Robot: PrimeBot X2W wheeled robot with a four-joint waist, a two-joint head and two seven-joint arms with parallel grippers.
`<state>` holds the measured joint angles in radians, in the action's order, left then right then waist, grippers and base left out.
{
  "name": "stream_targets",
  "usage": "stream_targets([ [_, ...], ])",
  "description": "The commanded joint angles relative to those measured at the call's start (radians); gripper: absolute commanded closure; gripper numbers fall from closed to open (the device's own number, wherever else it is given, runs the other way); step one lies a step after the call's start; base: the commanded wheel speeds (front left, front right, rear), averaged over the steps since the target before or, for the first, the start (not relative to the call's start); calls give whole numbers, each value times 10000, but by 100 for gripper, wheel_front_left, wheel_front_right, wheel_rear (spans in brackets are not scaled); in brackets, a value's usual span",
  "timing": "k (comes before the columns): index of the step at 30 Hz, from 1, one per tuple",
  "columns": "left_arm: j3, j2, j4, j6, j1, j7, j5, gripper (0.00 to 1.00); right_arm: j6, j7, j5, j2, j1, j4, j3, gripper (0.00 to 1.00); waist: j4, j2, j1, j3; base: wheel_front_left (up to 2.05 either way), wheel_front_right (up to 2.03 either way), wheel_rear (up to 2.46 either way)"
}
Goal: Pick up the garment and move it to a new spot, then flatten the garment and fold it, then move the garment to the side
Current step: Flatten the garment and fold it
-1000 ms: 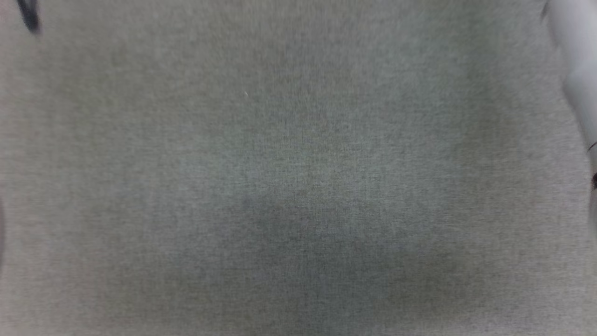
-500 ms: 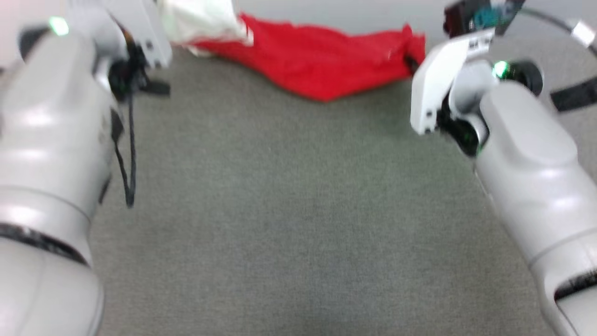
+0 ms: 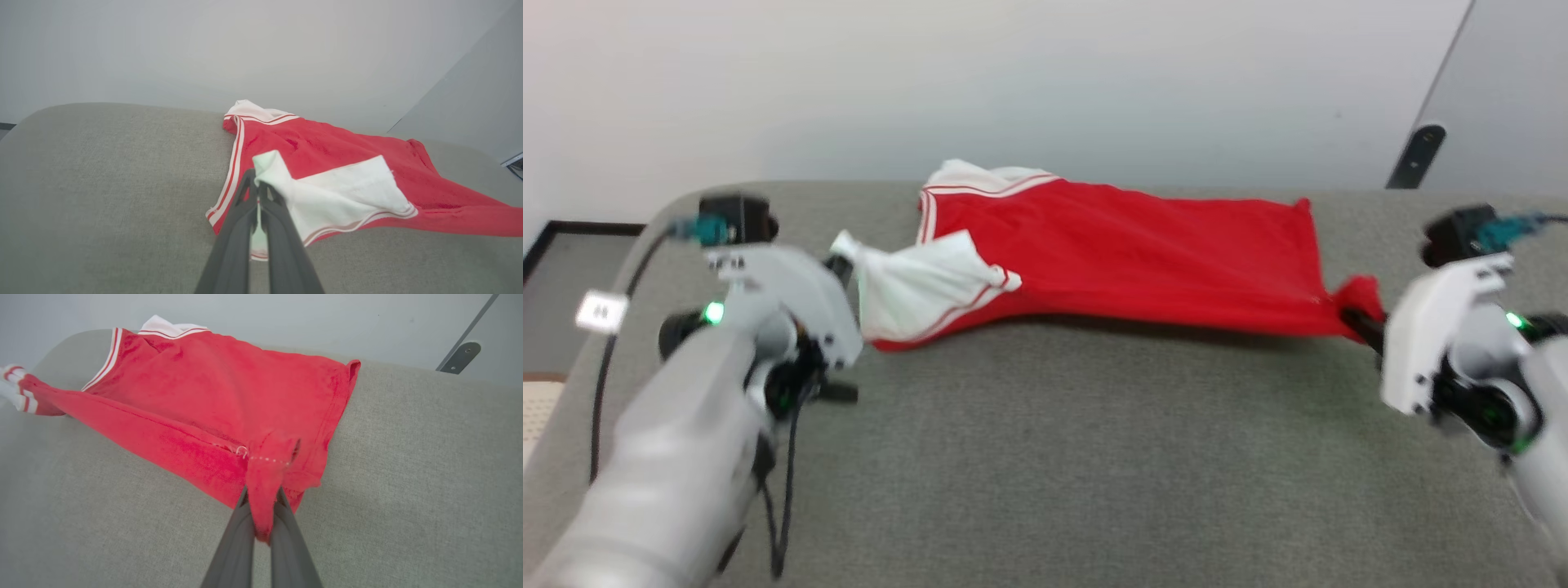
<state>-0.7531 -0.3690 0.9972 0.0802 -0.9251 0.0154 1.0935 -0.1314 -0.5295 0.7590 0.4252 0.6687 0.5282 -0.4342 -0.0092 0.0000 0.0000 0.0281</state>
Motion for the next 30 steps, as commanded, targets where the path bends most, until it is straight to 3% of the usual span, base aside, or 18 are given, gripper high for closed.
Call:
stream_targets([
  [1, 2, -204, -211, -172, 299, -54, -41, 100, 16, -86, 128, 106, -263, -190, 172, 100, 228, 0, 0, -181, 0, 0, 0],
  [6, 259, -1229, -3226, -1589, 2482, 71, 370, 100, 16, -1028, 256, 641, -1995, -1702, 1331, 100, 361, 0, 0, -68, 0, 0, 0],
  [11, 662, -2484, -7320, -3777, 4912, 199, 832, 100, 16, -2019, 69, 639, -3573, -3140, 2697, 100, 455, 0, 0, 176, 0, 0, 0],
  [14, 896, -2958, -9589, -5049, 6250, 52, 1043, 100, 16, -2613, -116, 413, -4408, -3941, 3512, 100, 486, 0, 0, 354, 0, 0, 0],
  [17, 965, -3284, -11187, -6017, 7375, -35, 1178, 100, 16, -3291, -443, 140, -5086, -4665, 4126, 100, 480, 0, 0, 549, 0, 0, 0],
  [20, 1001, -3428, -12172, -6601, 8076, -114, 1277, 100, 16, -3819, -728, -165, -5504, -5370, 4725, 100, 494, 0, 0, 741, 0, 0, 0],
  [23, 1077, -3633, -12655, -6893, 8294, -139, 1240, 100, 16, -4166, -1089, -516, -5707, -5862, 5148, 100, 494, 0, 0, 880, 0, 0, 0],
  [30, 1228, -4477, -13090, -7011, 7180, 459, 770, 100, 16, -4896, -1866, -923, -4897, -6179, 5400, 100, 296, 0, 0, 1256, 0, 0, 0],
])
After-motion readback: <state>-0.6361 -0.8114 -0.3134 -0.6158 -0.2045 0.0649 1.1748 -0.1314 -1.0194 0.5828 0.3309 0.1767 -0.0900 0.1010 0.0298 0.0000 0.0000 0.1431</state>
